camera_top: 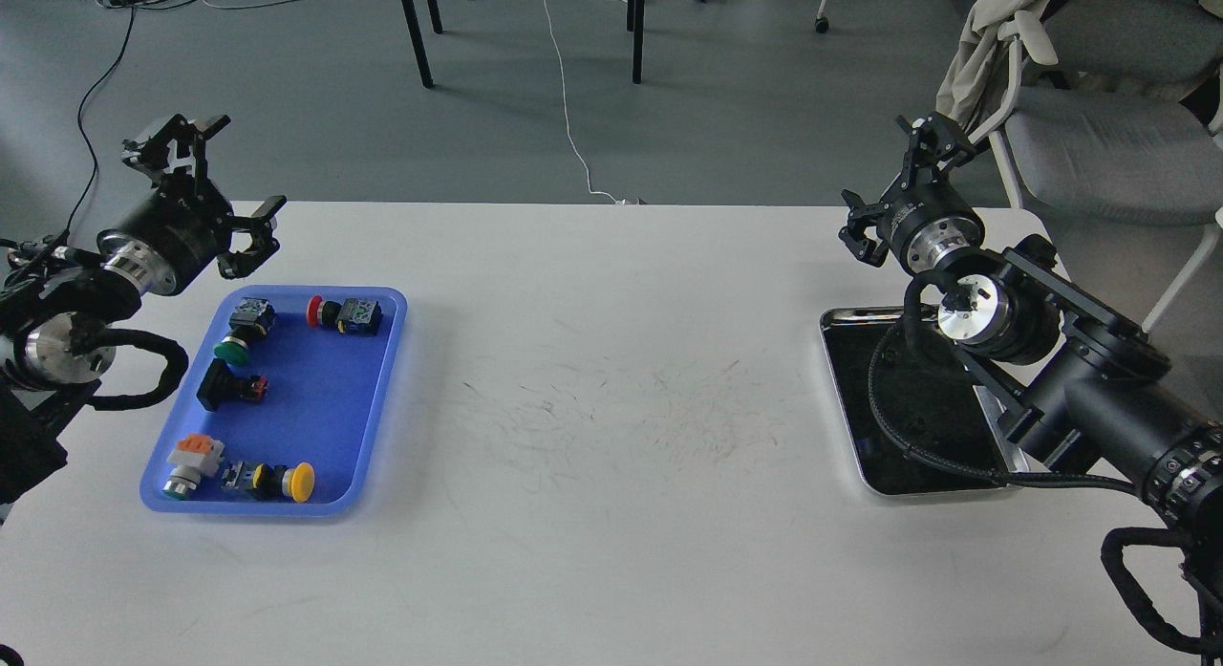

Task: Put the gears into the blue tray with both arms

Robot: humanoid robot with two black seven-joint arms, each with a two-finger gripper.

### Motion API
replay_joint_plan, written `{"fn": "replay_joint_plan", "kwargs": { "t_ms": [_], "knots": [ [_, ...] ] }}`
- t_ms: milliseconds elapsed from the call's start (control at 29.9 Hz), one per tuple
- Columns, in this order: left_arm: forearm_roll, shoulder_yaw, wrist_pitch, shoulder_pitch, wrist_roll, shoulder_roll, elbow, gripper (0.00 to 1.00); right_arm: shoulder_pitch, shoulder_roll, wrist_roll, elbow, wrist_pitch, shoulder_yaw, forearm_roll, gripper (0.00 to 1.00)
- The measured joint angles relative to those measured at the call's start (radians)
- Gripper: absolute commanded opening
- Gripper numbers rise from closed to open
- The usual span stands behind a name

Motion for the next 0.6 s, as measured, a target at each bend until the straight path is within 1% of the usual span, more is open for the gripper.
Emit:
{"fn": "replay_joint_plan", "kwargs": {
  "t_ms": [602],
  "knots": [
    [0.0,0.0,0.004,0.001,0.0,0.002,0.001,0.99,0.002,-0.006,0.001,0.006,0.004,-0.017,0.0,0.99]
  ]
}}
